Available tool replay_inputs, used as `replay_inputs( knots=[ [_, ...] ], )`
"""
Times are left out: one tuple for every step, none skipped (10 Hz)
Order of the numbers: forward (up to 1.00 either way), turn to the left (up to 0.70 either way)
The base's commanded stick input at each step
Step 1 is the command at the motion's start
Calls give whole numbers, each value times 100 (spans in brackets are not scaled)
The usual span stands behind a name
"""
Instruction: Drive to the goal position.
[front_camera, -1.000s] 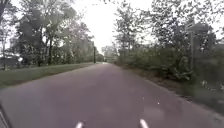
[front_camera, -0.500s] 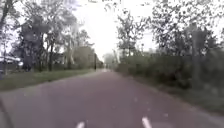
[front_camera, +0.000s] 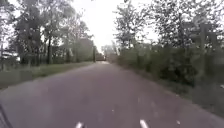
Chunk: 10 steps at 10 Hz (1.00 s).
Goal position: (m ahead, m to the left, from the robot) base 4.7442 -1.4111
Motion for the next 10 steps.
replay_inputs(
  knots=[
    [70, 0],
    [70, 0],
    [70, 0],
    [70, 0],
    [70, 0],
    [70, 0],
    [70, 0],
    [70, 0],
    [70, 0],
    [70, 0]
  ],
)
